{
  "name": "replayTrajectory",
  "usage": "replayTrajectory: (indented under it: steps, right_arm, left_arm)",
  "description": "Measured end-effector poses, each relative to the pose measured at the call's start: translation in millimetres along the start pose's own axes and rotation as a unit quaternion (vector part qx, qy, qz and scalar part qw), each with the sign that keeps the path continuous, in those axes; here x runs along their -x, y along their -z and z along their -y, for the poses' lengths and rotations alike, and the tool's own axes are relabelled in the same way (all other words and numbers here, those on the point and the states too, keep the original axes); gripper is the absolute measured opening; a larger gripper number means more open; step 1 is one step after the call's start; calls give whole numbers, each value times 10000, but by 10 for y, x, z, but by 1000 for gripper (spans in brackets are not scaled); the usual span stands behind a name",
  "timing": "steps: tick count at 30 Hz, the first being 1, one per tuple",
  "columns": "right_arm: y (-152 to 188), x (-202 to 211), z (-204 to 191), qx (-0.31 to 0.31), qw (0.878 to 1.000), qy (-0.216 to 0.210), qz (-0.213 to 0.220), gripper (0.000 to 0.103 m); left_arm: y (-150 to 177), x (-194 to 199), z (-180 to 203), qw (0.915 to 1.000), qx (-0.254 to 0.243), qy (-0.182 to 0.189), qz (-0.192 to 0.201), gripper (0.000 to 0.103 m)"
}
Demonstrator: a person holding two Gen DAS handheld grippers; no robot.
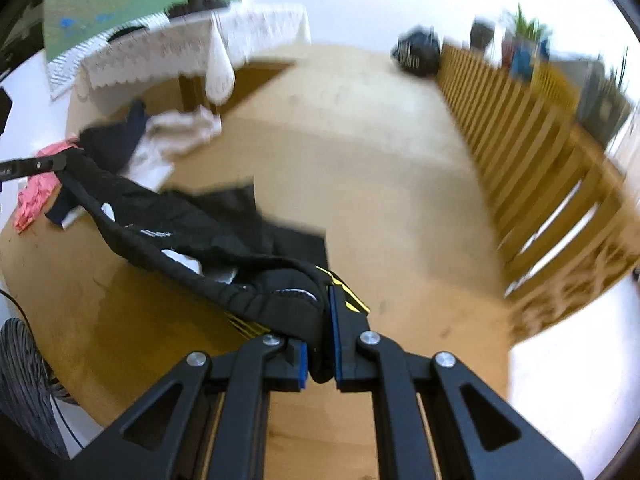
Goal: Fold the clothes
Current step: 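Lift the black shorts with both grippers and shake them out in the air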
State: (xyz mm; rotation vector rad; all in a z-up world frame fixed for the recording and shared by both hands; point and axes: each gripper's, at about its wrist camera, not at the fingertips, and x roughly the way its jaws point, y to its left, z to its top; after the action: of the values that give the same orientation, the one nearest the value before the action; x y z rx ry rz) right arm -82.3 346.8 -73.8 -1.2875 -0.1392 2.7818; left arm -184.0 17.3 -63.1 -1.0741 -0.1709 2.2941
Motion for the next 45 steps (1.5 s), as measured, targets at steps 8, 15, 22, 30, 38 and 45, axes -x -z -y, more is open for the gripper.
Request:
replayTrajectory:
  steps: [8, 15, 22, 30, 38, 45]
  right_arm:
    - [-795, 1401, 69, 209, 9923, 472, 1127, 8]
    - [-924, 1772, 27, 443, 9886, 859, 1154, 8]
    - [-94, 557, 76, 448, 9944, 908, -307, 8]
    - [758, -226, 743, 0, 9859, 1196, -1171, 8]
    - [1159, -461, 1327, -484, 9813, 1186, -1438, 8]
    - [1291, -460, 1360, -579, 9832, 964, -1439, 8]
  left_arm:
    - [-739, 1319, 573, 9905, -593, 119, 1238, 11]
    - [-880, 1517, 722, 9909, -899, 8, 1002, 10]
    - [235, 120, 821, 9911, -979, 372, -825, 8]
    - [1495, -1130, 1680, 9486, -1964, 880, -2321, 8]
    - [2165, -1599, 2421, 8990, -3145, 1348, -2733, 14]
    - [2412, -1660, 2502, 9012, -2892, 1392, -2914, 25]
